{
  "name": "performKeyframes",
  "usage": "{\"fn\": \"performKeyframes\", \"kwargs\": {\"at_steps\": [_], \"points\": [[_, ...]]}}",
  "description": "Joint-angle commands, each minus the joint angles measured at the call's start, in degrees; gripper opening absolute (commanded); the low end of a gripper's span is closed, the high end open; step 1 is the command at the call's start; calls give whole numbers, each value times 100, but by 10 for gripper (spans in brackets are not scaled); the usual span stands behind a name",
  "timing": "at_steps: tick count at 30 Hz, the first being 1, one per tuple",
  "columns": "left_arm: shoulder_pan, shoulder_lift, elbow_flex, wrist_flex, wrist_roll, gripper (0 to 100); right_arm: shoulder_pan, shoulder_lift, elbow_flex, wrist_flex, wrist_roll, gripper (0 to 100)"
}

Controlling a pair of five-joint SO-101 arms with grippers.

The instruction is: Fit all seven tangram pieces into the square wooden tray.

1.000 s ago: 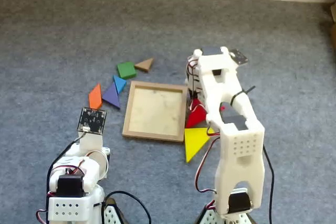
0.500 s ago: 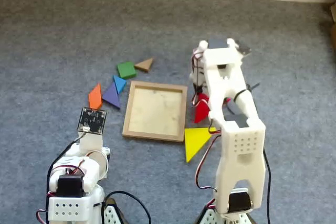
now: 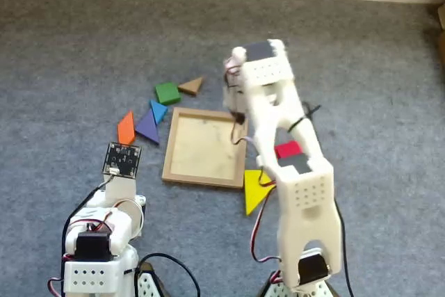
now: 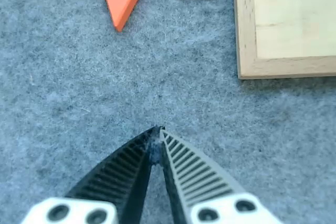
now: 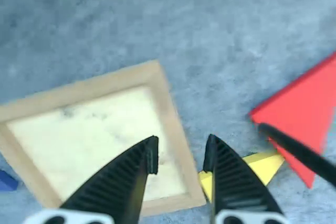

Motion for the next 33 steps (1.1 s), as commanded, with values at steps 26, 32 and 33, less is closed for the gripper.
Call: {"fn": "performKeyframes", "kwargs": {"at_steps": [26, 32, 33], "points": [[-57, 13, 119, 18, 18, 7, 1727, -3143, 2985, -778, 2593, 4], [-57, 13, 119, 18, 18, 7, 1727, -4321, 5024, -2501, 2470, 4], [-57, 13, 119, 18, 18, 7, 1736, -4426, 5297, -2756, 2470, 4]]}}
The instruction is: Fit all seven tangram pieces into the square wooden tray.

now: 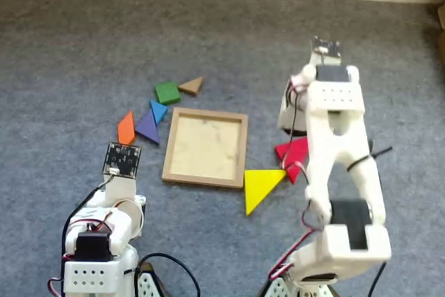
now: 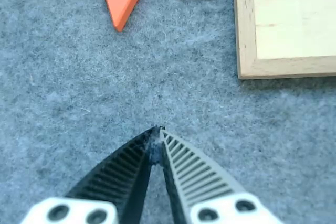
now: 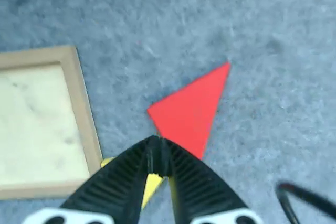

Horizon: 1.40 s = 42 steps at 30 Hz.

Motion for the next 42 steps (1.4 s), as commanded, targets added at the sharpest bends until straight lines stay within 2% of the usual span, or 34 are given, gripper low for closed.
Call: {"fn": "performKeyframes", "kwargs": {"at_steps": [1, 5, 10, 13, 24, 30, 42], "points": [[-57, 13, 119, 18, 18, 7, 75, -708, 866, -998, -62, 4], [-57, 13, 119, 18, 18, 7, 84, -541, 1376, -1393, -62, 33], [-57, 13, 119, 18, 18, 7, 57, -119, 936, -901, -149, 310], [-57, 13, 119, 18, 18, 7, 57, 215, 585, -831, -651, 391], [-57, 13, 119, 18, 18, 7, -295, 1508, -497, -778, -686, 393], [-57, 13, 119, 18, 18, 7, -497, 1604, -532, -778, -1064, 393], [-57, 13, 119, 18, 18, 7, -541, 1701, -488, -787, -1090, 385]]}}
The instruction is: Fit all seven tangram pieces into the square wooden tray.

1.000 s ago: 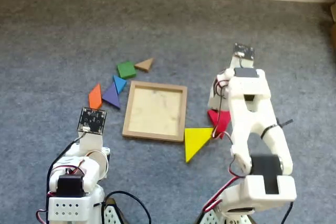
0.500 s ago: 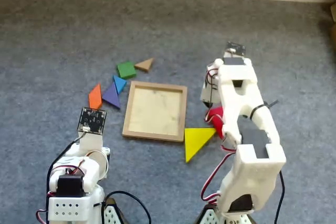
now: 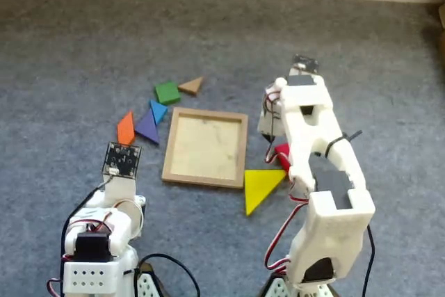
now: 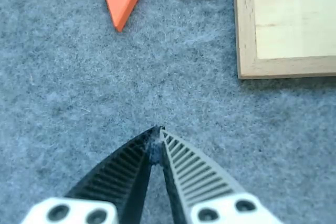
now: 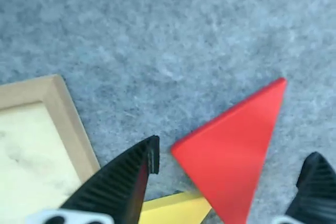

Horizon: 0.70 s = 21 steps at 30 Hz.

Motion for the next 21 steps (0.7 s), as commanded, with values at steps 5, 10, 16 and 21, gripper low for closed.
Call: {"fn": "performKeyframes", "kwargs": {"at_steps": [5, 10, 16, 21], "points": [[-57, 13, 119, 18, 18, 7, -31, 549, -312, 75, -18, 304], [-57, 13, 119, 18, 18, 7, -22, 549, -321, 330, -9, 303], [-57, 13, 119, 18, 18, 7, 180, 532, -321, 365, -9, 300], [-57, 13, 119, 18, 18, 7, 189, 523, -321, 374, -9, 300]]}}
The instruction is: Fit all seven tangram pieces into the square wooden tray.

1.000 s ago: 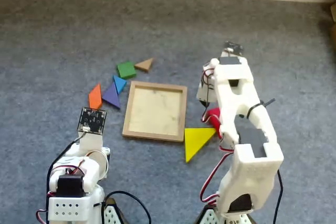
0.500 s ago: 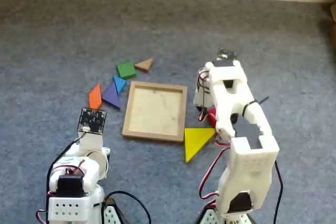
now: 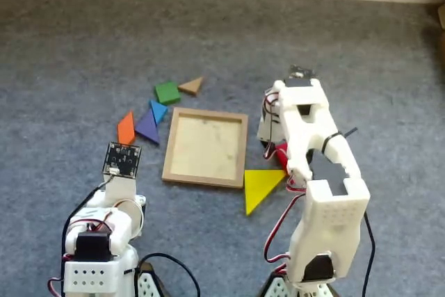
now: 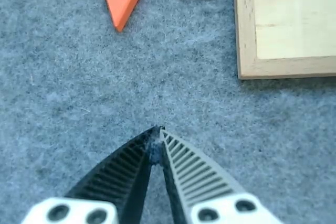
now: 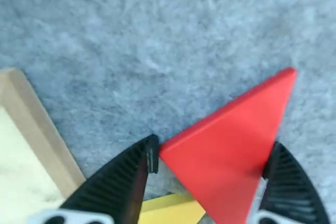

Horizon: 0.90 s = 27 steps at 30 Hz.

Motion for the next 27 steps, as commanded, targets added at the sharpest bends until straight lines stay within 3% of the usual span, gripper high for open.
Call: {"fn": "performKeyframes", "kwargs": {"at_steps": [1, 6, 19, 27], "points": [[-57, 13, 119, 18, 18, 7, 119, -119, -163, 110, 0, 299], [-57, 13, 119, 18, 18, 7, 119, -198, -171, 110, 536, 242], [-57, 13, 119, 18, 18, 7, -66, -1367, -92, 110, 1055, 241], [-57, 13, 119, 18, 18, 7, -884, -1824, -101, 347, 1371, 241]]}}
